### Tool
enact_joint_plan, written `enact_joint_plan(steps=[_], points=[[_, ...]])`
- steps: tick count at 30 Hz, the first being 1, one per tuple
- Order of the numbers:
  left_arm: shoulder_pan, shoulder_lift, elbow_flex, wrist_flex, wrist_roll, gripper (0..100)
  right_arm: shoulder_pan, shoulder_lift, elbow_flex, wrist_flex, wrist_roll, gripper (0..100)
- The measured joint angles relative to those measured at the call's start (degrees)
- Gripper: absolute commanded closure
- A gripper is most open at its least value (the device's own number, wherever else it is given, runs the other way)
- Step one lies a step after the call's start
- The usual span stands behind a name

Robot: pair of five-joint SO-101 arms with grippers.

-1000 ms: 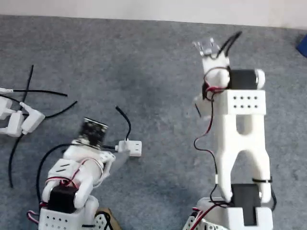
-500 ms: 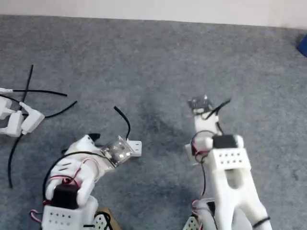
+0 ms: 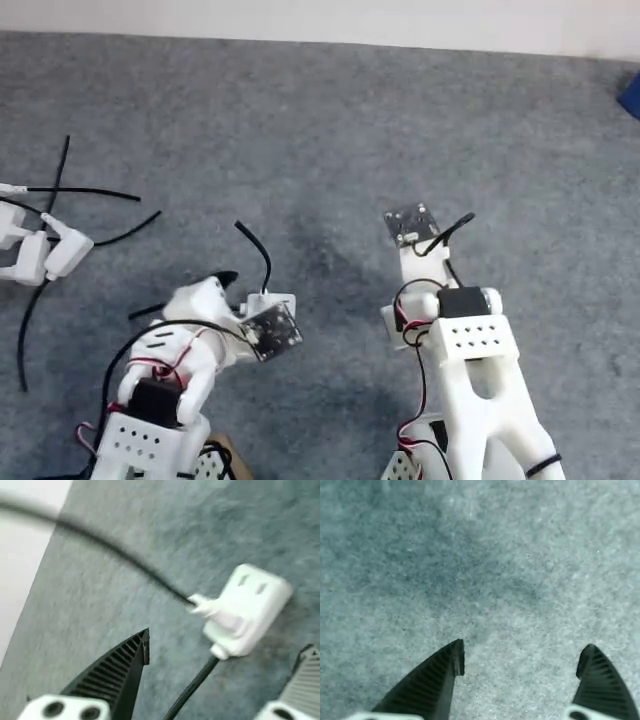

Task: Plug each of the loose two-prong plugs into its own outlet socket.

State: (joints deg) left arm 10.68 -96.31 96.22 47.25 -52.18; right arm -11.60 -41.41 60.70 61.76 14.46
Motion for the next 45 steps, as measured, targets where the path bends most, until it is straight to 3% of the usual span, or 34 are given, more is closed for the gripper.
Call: enact_joint_plan(steps=[4, 9, 16, 19, 25, 28, 32, 36, 45], points=[[3.87, 0.62, 0.0, 0.0, -0.18, 68, -0.09, 0.0, 1.49, 0.0, 0.0, 65.5], [3.25, 0.7, 0.0, 0.0, -0.18, 62, -0.09, 0.0, 2.2, -0.88, 0.0, 65.5], [-12.4, 0.7, -9.05, -3.43, 6.42, 56, 0.0, 0.0, 2.2, -1.67, -1.49, 65.5], [-15.47, 0.7, -14.51, -3.43, 9.67, 54, -0.09, 0.0, 2.2, -1.85, -1.67, 65.5], [-10.73, 1.23, -17.85, -3.43, 16.09, 54, -0.09, 0.0, 2.2, -1.93, -1.67, 65.5], [-6.33, 4.04, -23.56, 5.27, 21.45, 54, -0.09, 0.0, 2.2, -1.93, -1.67, 65.5], [-2.29, 16.18, -36.48, 21.98, 28.31, 54, -0.09, 0.0, 2.2, -1.93, -1.67, 65.5], [-2.02, 35.6, -49.67, 32.26, 30.77, 53, -0.09, 0.0, 2.2, -1.93, -1.67, 65.5], [-1.85, 80.97, -70.24, 35.69, 29.19, 52, -0.09, 0.0, 2.2, -1.93, -1.67, 65.5]])
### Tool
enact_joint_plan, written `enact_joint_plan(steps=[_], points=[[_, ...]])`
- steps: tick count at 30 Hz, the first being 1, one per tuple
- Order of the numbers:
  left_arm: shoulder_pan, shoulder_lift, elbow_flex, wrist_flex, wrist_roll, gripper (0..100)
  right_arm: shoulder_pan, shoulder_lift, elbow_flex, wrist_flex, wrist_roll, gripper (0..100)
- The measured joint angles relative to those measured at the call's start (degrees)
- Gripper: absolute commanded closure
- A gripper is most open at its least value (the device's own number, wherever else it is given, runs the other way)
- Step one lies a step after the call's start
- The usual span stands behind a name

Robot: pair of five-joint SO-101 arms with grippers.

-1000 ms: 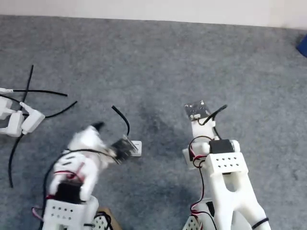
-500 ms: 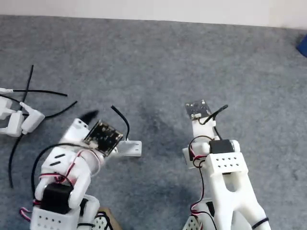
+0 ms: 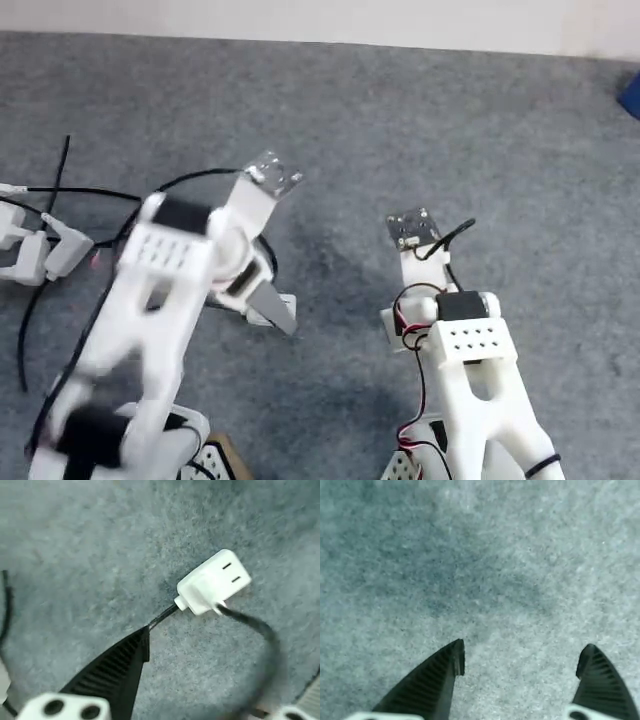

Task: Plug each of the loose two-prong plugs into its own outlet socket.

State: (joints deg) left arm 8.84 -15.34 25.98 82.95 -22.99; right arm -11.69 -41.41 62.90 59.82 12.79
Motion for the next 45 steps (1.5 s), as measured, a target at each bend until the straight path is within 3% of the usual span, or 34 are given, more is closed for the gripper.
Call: enact_joint_plan(steps=[6, 15, 20, 32, 45], points=[[0.0, 9.58, -1.14, -2.2, -1.76, 52, 0.0, 0.0, 0.0, 0.0, 0.0, 65.5], [0.09, 10.11, 15.3, -12.75, -10.9, 65, 0.0, 0.0, 0.0, 0.0, 0.0, 65.5], [0.09, 10.11, 18.02, -18.64, -14.07, 65, 0.0, 0.0, 0.0, 0.0, 0.0, 65.5], [0.18, 10.81, -4.48, -3.69, -14.07, 62, 0.0, 0.0, 0.0, 0.0, 0.0, 65.5], [5.98, 11.6, 1.67, -15.47, -14.51, 60, 0.0, 0.0, 0.0, 0.0, 0.0, 65.5]])
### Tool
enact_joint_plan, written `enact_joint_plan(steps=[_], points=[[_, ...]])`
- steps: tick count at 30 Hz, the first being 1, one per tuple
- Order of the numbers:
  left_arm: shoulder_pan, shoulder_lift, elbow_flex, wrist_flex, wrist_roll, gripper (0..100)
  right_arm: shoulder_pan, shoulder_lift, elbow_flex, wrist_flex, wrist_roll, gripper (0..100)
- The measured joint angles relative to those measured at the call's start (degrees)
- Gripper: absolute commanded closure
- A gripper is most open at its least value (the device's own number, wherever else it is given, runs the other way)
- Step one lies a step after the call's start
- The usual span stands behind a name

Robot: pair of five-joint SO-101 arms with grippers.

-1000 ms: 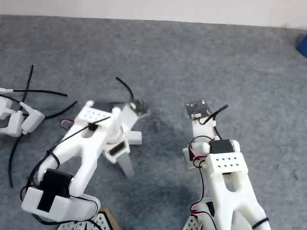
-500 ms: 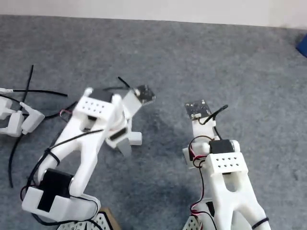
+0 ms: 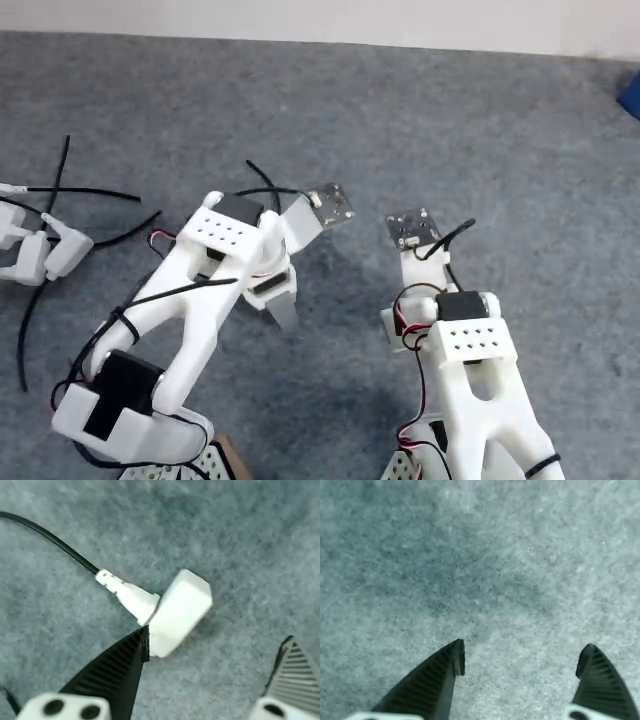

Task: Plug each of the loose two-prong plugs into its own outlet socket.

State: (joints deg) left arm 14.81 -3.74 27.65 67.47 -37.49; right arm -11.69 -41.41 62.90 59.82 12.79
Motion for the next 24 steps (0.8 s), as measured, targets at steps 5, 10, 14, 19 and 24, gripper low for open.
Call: enact_joint_plan(steps=[5, 10, 14, 19, 24], points=[[-0.53, 5.01, -0.26, -2.9, -1.67, 60, 0.0, 0.0, 0.0, 0.0, 0.0, 65.5], [-2.29, 8.62, -1.05, -3.52, -2.37, 62, 0.0, 0.0, 0.0, 0.0, 0.0, 65.5], [-2.46, 9.05, -1.05, -3.52, -2.37, 80, 0.0, 0.0, 0.0, 0.0, 0.0, 65.5], [-2.55, 9.58, -1.32, -3.52, -3.6, 98, 0.0, 0.0, 0.0, 0.0, 0.0, 65.5], [-3.78, 9.58, -1.49, -3.43, -4.48, 100, 0.0, 0.0, 0.0, 0.0, 0.0, 65.5]])
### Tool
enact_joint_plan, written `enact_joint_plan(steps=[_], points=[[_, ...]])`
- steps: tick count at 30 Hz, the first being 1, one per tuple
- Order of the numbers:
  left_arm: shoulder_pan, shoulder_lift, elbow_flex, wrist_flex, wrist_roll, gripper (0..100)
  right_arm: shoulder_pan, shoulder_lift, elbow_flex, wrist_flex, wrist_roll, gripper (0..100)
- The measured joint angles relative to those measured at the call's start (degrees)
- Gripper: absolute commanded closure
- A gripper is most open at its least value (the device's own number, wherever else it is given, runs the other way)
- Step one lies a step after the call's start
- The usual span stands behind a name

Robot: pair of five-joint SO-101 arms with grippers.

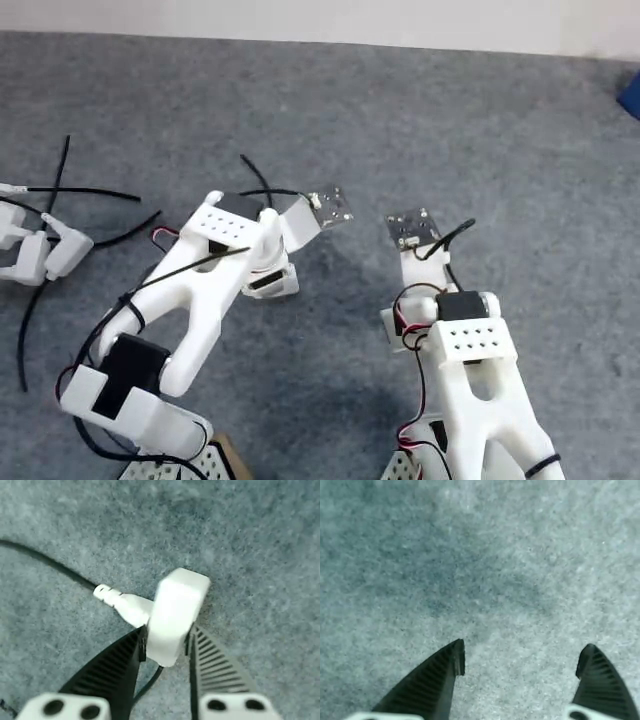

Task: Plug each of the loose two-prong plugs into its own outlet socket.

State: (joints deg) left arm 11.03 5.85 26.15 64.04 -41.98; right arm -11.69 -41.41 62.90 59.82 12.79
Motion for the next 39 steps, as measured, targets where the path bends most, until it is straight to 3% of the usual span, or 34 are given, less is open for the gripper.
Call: enact_joint_plan(steps=[6, 12, 21, 26, 30, 35, 39], points=[[-3.6, 0.79, -7.74, 3.52, 0.0, 100, 0.0, 0.0, 0.0, 0.0, 0.0, 65.5], [-13.1, 1.41, -22.42, 11.43, -0.26, 100, 0.0, 0.0, 0.0, 0.0, 0.0, 65.5], [-23.65, 1.41, -33.23, 13.01, -0.88, 100, 0.0, 0.0, 0.0, 0.0, 0.0, 65.5], [-23.12, 5.1, -32.09, 13.01, -1.58, 98, 0.0, 0.0, 0.0, 0.0, 0.0, 65.5], [-21.27, 9.32, -31.56, 13.27, -1.49, 87, 0.0, 0.0, 0.0, 0.0, 0.0, 65.5], [-16.0, 13.8, -31.56, 19.34, -1.32, 76, 0.0, 0.0, 0.0, 0.0, 0.0, 65.5], [-11.08, 15.82, -33.32, 17.32, 6.86, 73, 0.0, 0.0, 0.0, 0.0, 0.0, 65.5]])
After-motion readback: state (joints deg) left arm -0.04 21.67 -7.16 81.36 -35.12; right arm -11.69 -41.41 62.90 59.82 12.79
